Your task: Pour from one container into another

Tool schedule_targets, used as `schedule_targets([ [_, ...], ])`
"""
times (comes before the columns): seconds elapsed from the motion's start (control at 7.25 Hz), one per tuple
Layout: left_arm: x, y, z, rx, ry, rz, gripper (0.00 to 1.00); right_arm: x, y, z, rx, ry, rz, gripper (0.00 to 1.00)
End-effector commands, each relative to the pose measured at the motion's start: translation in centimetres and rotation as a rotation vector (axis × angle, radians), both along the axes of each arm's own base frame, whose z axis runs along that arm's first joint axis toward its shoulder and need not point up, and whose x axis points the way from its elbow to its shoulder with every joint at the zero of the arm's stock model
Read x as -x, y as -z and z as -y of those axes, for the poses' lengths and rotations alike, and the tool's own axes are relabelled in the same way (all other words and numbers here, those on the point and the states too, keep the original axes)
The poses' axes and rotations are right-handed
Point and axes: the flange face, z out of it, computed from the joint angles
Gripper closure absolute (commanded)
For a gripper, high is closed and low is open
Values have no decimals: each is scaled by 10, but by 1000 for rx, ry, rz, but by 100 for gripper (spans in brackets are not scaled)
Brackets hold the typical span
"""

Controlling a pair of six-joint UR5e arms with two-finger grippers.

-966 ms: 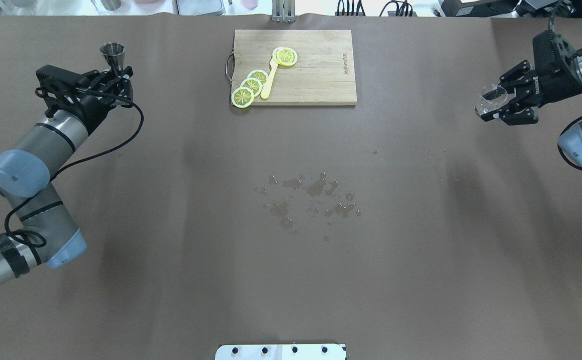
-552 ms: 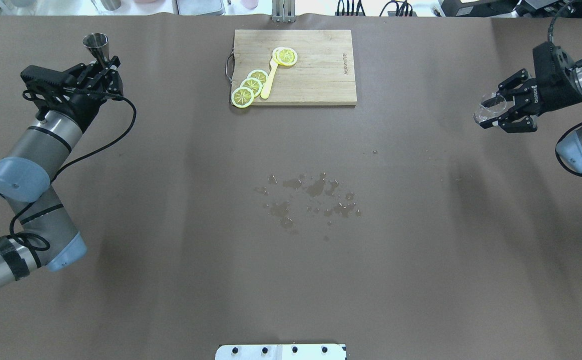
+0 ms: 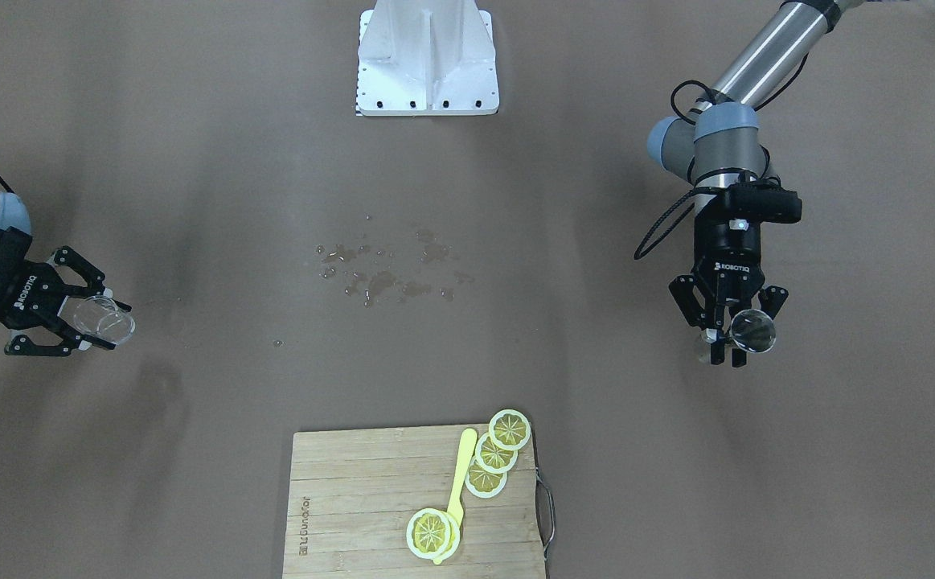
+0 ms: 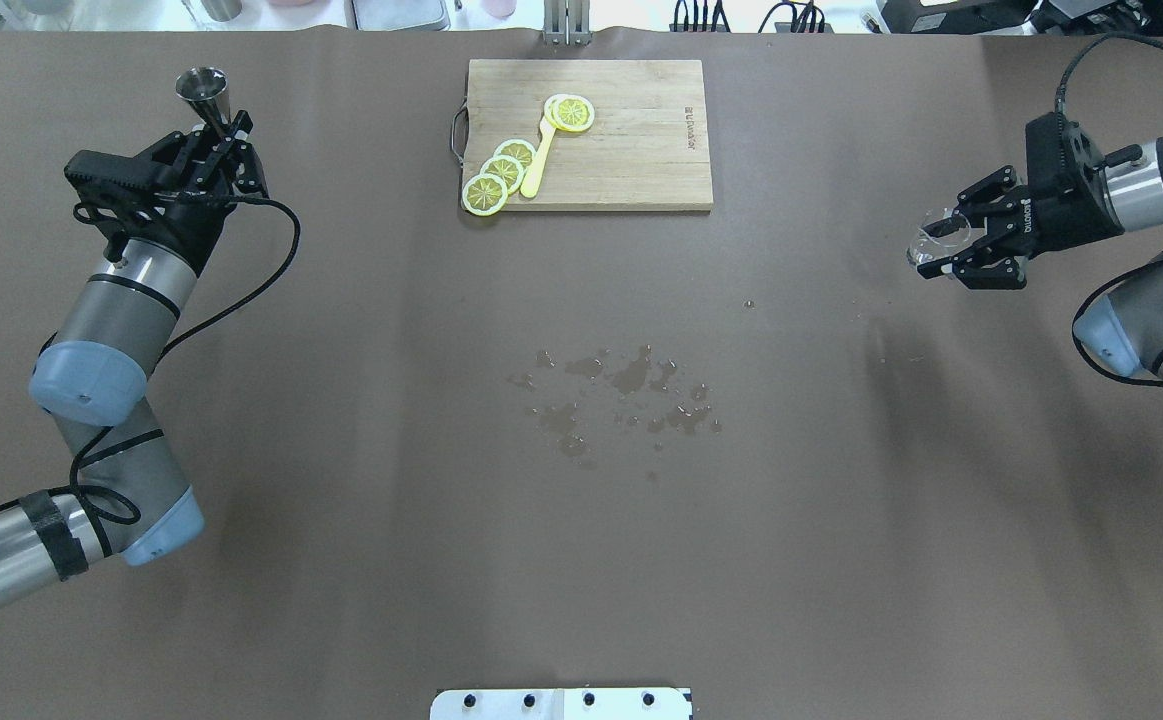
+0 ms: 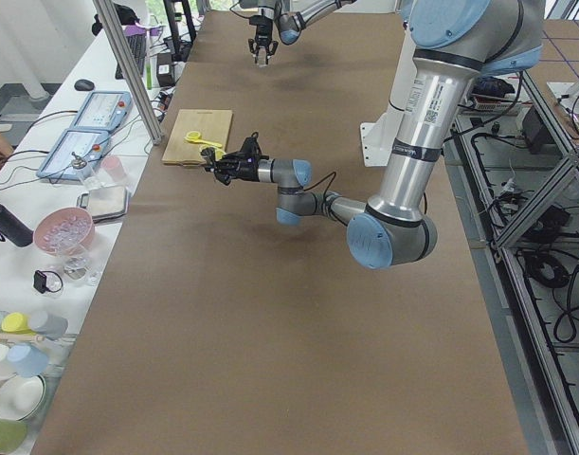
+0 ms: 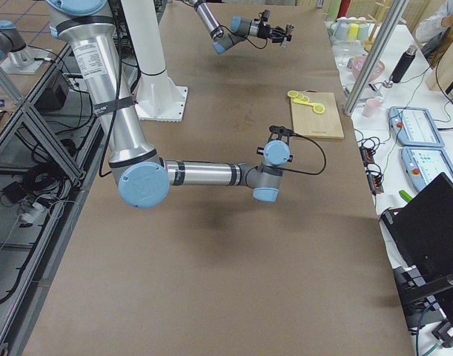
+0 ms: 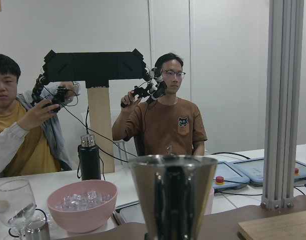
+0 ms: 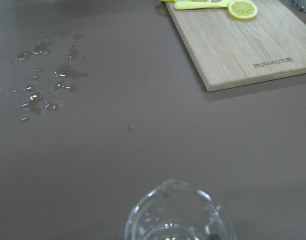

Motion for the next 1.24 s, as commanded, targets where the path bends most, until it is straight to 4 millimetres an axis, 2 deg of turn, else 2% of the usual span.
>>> schedule_targets([
  [0.0,0,18,-3,21,42,26,100,24,2,-10,23,-12,19,100],
  [0.28,-11,34,-22,57,78,59,100,42,-2,-17,25,-13,9,100],
  [0.41,-15,31,-19,97,92,31,100,50,-5,-19,28,-12,4,100],
  [0.55,-11,19,-15,137,108,12,100,57,-10,-22,34,-11,-3,100],
  [1.1,-21,-16,-9,257,240,31,100,76,-18,-29,43,-3,-17,100],
])
